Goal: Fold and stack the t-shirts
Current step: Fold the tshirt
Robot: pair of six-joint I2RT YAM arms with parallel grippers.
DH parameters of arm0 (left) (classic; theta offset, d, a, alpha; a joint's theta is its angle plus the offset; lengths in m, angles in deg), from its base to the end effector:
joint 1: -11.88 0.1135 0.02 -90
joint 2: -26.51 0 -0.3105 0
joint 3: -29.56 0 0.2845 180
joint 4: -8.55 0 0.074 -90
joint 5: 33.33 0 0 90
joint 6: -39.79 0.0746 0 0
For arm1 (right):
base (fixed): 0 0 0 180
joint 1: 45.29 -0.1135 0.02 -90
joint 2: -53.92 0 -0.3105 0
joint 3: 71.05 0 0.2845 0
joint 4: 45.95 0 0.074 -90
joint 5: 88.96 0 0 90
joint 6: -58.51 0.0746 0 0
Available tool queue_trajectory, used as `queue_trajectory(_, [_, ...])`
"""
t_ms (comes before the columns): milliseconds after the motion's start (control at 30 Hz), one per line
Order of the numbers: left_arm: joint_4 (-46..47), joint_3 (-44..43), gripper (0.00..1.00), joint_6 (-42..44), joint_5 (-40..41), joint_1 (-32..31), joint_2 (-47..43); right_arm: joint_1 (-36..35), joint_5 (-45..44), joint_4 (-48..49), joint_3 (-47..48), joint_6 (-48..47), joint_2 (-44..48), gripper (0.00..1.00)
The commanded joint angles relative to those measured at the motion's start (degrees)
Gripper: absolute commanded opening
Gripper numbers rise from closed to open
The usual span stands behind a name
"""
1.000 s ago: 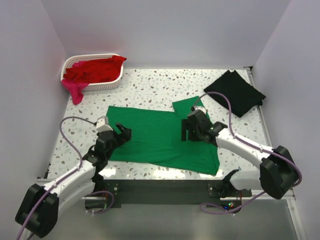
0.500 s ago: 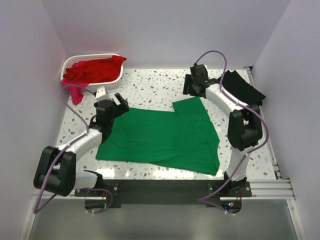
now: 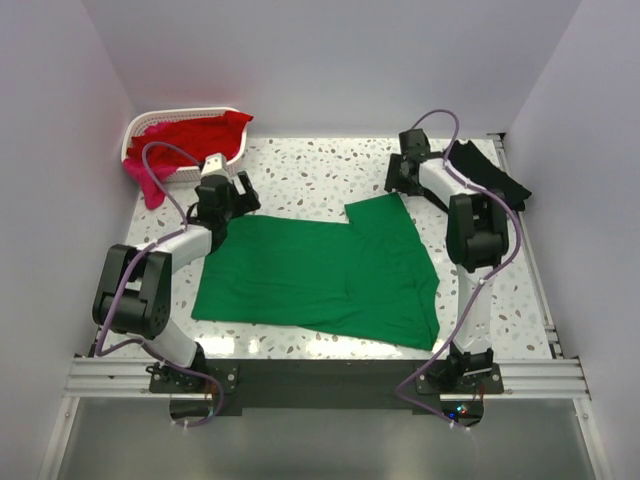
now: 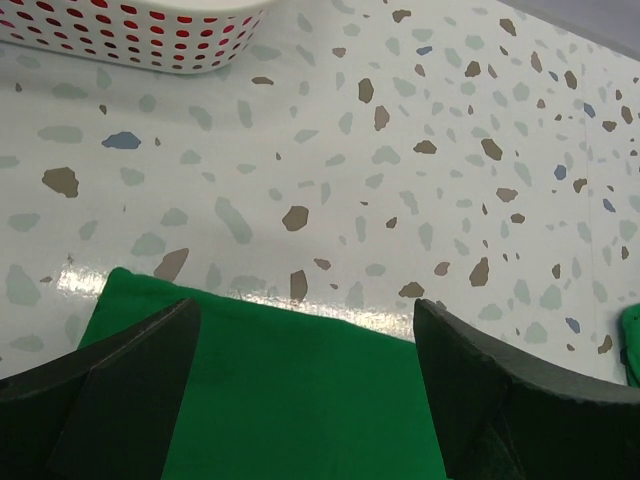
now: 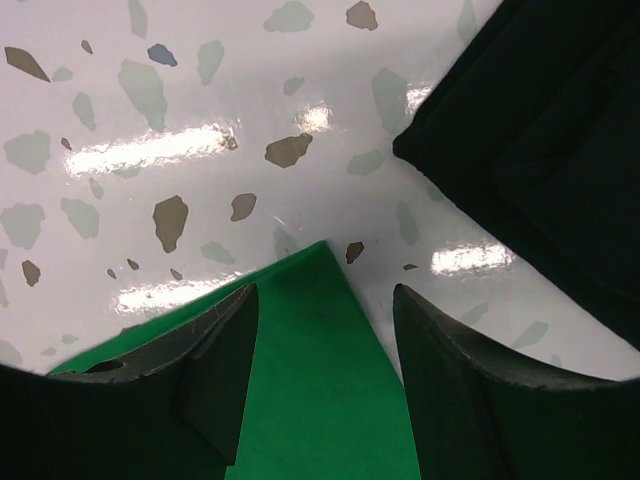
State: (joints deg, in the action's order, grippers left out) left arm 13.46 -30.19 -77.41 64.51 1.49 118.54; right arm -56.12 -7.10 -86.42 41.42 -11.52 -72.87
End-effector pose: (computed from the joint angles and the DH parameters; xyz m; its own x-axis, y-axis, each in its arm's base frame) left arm 0.3981 -0.0626 0.2039 -0.4294 -0.3816 -0.8185 -0.1538 0.9240 -0.3502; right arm 0.5587 0.0961 0.1710 -0.7904 0.1930 -0.5814 0.1746 0.9807 0.0882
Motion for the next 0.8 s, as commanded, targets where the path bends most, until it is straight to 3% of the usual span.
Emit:
queue_trajectory(0, [0.32, -1.56, 0.93, 1.8, -0.1, 0.81, -0.62, -0.51, 1.37, -0.01, 2.19, -1.25, 0.48, 0.59])
queue_trajectory(400, [0.32, -0.07, 0.93, 1.45, 1.21, 0.99, -0.8, -0.51, 3.13, -1.15, 3.77, -0.89, -2.42, 0.49])
queue_trajectory(767, [0.41, 0.81, 0.93, 1.1, 0.69, 1.16, -1.59, -0.51, 1.73, -1.5, 5.0, -1.24, -4.0, 0.48])
